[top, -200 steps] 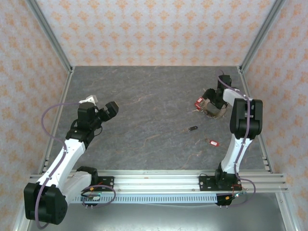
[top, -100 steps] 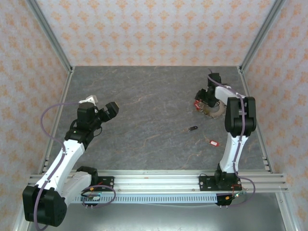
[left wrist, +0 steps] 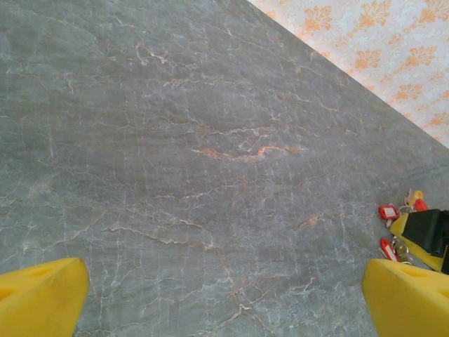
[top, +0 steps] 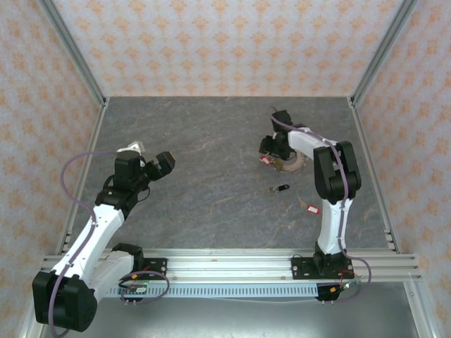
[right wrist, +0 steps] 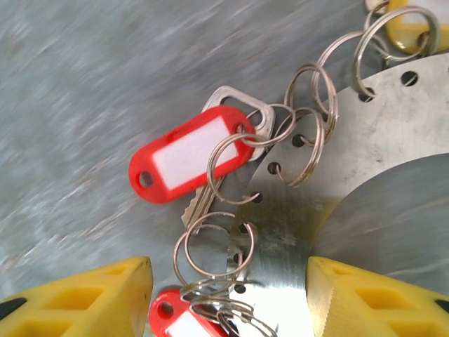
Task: Put the keys on the keyring
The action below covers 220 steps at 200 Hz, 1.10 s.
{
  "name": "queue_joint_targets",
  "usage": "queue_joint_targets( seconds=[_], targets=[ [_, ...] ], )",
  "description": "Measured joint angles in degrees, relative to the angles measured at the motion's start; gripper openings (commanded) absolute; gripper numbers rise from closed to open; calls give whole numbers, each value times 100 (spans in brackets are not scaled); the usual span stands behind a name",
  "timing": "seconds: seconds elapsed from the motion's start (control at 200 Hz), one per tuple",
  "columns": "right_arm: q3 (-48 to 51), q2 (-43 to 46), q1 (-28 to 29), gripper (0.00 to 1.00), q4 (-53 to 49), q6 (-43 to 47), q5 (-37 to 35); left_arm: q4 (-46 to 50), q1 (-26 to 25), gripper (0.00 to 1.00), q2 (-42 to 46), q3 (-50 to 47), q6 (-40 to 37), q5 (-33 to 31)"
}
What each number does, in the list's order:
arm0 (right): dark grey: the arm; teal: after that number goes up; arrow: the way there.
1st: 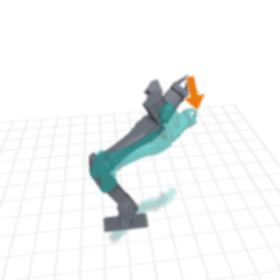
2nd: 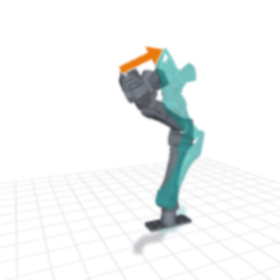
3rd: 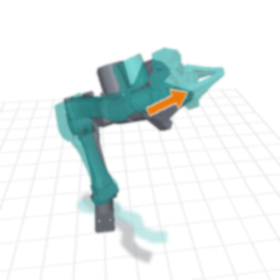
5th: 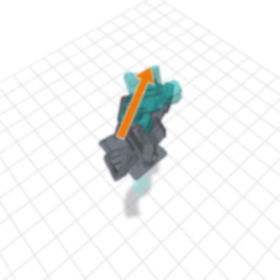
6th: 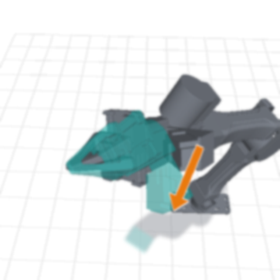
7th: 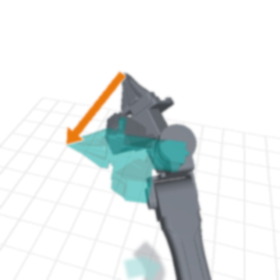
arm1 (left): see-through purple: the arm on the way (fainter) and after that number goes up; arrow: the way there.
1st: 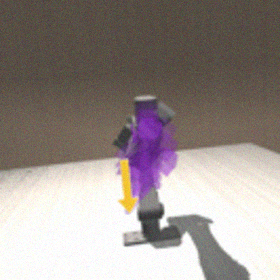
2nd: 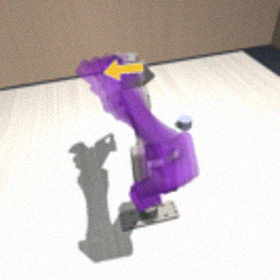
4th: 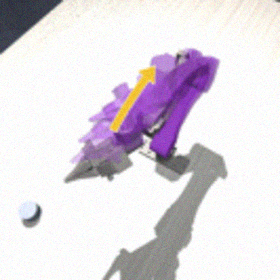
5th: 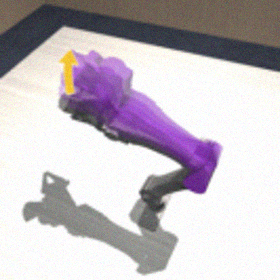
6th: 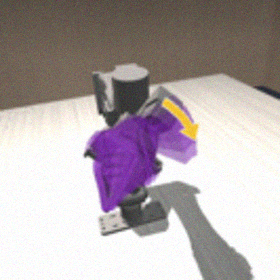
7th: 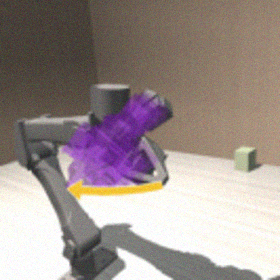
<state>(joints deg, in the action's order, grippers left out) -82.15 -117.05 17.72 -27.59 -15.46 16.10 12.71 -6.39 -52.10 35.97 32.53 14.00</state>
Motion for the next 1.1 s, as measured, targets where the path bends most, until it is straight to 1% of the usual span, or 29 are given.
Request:
queue_joint_targets(
  seconds=[0.185,0.365,0.601,0.691,0.811,0.936,0.981,1.026,1.101],
  targets=[
    [0,0,914,59,-2,-221,48,103,-118,100,105,-2,7,116],
    [4,0,1657,59,55,-494,133,122,-195,100,341,-70,52,236],
    [168,2,2686,58,640,-1128,260,363,-225,99,501,-201,90,210],
    [323,74,3014,57,901,-1314,352,466,-225,97,544,-205,162,168],
    [879,518,3276,58,1296,-1502,588,461,-243,85,555,-229,295,197],
    [1458,1353,3195,61,1456,-1515,535,417,-448,70,398,-247,389,337],
    [1698,1744,3049,61,1563,-1506,468,380,-579,62,267,-247,437,372],
    [1963,2114,2839,59,1733,-1499,452,358,-745,57,109,-232,391,385],
    [2415,2542,2328,54,2070,-1552,520,299,-1075,47,-221,-181,369,398]
  ],
)
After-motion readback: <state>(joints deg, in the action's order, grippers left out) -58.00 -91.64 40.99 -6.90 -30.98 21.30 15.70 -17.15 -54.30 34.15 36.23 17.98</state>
